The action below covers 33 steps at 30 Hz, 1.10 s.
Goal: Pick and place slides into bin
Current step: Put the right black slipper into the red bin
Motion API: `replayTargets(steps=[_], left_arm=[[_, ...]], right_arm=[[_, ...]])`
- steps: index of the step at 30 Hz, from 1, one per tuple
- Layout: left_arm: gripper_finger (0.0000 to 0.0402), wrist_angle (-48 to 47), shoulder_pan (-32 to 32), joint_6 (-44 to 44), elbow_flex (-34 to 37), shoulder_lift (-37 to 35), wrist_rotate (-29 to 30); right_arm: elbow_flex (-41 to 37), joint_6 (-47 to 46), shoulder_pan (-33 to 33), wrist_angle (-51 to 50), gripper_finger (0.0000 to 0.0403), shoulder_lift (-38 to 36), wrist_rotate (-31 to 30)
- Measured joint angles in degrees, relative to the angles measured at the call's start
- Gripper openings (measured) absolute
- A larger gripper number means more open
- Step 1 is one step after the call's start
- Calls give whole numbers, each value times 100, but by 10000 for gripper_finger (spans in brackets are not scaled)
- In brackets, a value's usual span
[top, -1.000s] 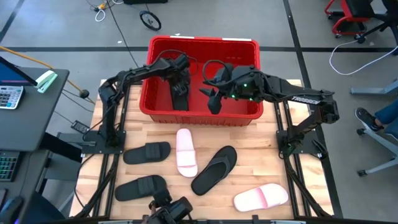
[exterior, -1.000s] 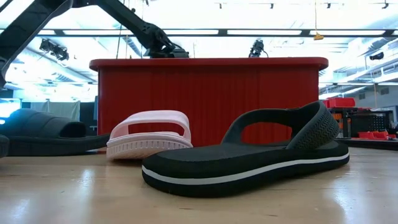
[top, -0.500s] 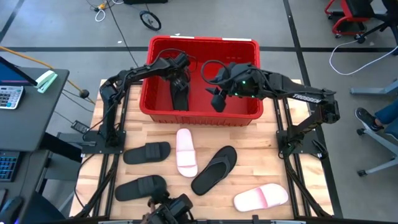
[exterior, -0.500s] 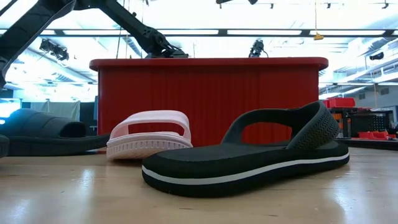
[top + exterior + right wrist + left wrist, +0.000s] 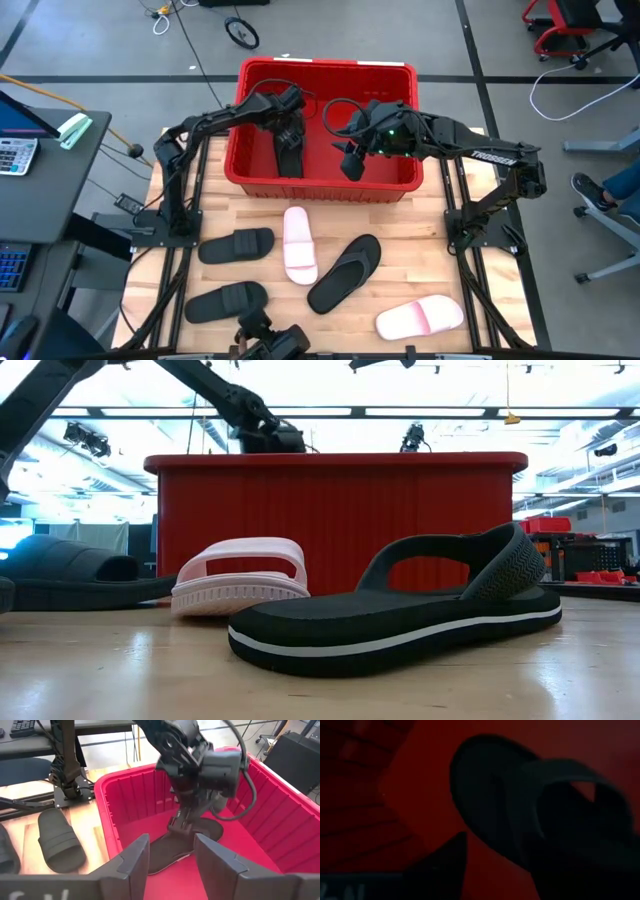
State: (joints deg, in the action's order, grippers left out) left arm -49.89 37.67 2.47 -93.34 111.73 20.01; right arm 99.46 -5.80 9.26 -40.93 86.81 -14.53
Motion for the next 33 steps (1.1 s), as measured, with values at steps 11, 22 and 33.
replayTargets(steps=[11,22,33], left_arm=[[210,34,-304,-482,2,-55,-103],[210,118,-400,-496,-4,124,83],[203,56,-364,-481,0,500,312]], right_arm=[[0,0,0,-2,129,-1,1],[0,-224,0,-17,125,-1,1],[0,-323,-2,-125,144,-1,1]])
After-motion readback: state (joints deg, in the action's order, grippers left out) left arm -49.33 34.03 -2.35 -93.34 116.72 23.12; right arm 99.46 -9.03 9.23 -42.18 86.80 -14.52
